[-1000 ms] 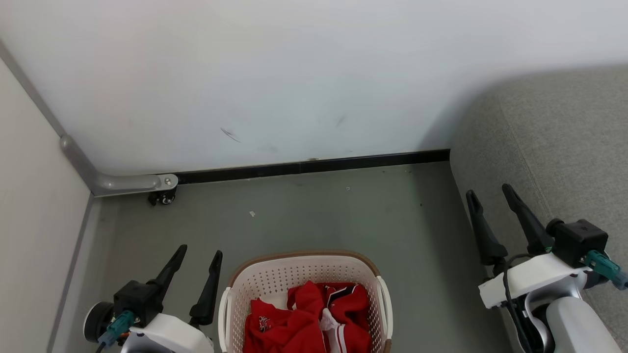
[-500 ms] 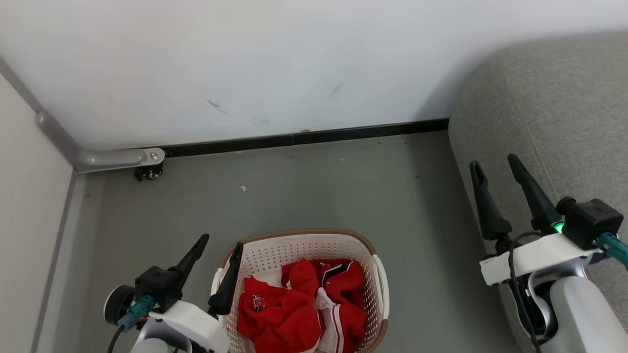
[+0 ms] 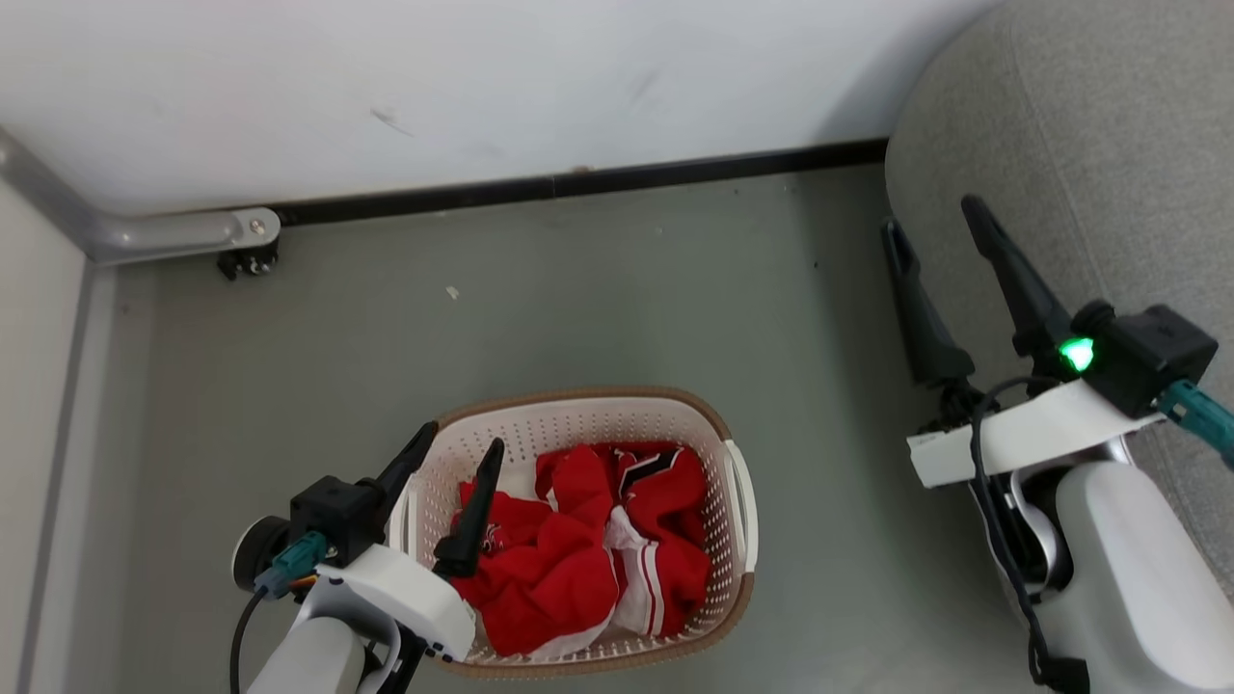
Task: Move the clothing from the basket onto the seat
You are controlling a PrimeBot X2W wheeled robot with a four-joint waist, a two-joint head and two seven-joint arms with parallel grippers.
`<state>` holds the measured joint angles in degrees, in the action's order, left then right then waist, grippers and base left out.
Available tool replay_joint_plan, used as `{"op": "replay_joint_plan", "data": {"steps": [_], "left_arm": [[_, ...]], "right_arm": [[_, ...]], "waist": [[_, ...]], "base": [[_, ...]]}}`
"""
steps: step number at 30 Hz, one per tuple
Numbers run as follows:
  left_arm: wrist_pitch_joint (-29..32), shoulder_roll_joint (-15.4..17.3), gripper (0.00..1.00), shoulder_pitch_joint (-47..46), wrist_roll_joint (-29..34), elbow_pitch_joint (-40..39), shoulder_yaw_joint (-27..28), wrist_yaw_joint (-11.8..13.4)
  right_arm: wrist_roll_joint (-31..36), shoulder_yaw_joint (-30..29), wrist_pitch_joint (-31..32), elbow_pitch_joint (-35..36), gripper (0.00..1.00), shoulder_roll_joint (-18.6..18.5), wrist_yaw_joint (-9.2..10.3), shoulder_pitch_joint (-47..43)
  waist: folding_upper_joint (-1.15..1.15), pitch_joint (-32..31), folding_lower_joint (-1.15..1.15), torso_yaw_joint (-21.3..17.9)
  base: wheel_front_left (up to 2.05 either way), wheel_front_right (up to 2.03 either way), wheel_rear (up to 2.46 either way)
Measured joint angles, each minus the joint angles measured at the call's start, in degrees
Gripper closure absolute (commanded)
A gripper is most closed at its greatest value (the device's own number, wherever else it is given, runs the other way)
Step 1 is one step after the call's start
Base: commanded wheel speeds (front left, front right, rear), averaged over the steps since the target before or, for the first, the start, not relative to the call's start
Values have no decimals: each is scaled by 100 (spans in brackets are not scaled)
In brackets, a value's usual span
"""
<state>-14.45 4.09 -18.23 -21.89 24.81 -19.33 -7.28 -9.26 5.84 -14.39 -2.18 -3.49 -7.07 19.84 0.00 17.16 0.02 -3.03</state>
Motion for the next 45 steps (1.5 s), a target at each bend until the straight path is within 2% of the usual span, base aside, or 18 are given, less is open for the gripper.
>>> {"op": "replay_joint_plan", "data": {"steps": [22,37,45], "left_arm": [[573,44,0,-822,-485,875,-393,0],[1007,53,0,-1627,-543,1098,-1243,0],[1239,142,0,-1928,-542,1172,-1624,0]], "right_arm": [[164,100,-32,377,0,0,0,1011],[154,78,-32,522,0,5,0,1582],[-96,108,-32,588,0,5,0,1804]], "waist": [[0,1258,0,-259],[0,2055,0,-475],[0,2427,0,-573]], "base": [[0,0,0],[0,0,0],[0,0,0]]}}
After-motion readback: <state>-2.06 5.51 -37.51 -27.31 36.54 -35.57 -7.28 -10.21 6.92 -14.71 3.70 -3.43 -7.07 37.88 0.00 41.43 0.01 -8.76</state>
